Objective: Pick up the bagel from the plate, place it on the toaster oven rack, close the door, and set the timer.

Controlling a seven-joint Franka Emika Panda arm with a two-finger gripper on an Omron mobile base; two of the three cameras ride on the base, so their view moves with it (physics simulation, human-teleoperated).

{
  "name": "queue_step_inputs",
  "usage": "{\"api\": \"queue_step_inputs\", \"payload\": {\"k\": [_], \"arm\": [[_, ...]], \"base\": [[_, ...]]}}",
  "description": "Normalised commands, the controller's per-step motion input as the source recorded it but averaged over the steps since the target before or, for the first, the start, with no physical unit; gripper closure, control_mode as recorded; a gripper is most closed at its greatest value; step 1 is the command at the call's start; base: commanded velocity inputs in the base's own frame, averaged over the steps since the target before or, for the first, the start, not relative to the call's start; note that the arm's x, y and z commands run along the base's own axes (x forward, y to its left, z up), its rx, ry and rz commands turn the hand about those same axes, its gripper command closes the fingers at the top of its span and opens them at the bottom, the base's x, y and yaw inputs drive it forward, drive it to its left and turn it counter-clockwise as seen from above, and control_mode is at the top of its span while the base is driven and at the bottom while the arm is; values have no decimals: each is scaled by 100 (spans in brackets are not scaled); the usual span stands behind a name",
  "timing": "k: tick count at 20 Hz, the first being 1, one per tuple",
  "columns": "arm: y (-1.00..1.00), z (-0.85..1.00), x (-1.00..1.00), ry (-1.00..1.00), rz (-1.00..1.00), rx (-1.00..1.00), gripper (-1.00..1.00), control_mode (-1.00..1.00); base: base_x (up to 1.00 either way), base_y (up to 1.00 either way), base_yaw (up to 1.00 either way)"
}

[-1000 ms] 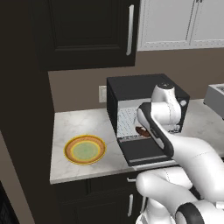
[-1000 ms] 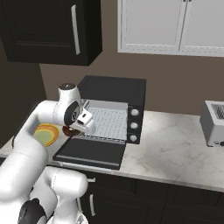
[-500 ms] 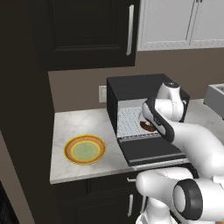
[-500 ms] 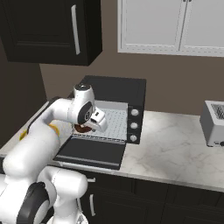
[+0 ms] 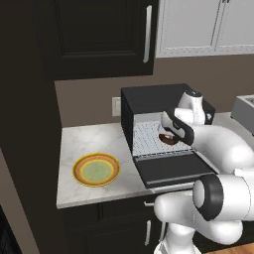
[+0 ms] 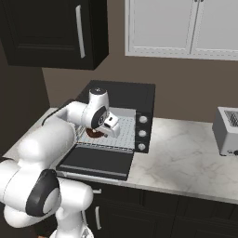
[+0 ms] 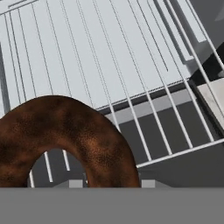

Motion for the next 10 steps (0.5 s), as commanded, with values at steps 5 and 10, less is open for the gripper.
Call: {"api": "queue_step_inputs", "payload": {"k": [5,10], "arm": [[0,-24,31,0,0,0,100,-100],[0,-27,27,0,0,0,100,-100]], "base": [[0,0,0],[0,0,0]]}}
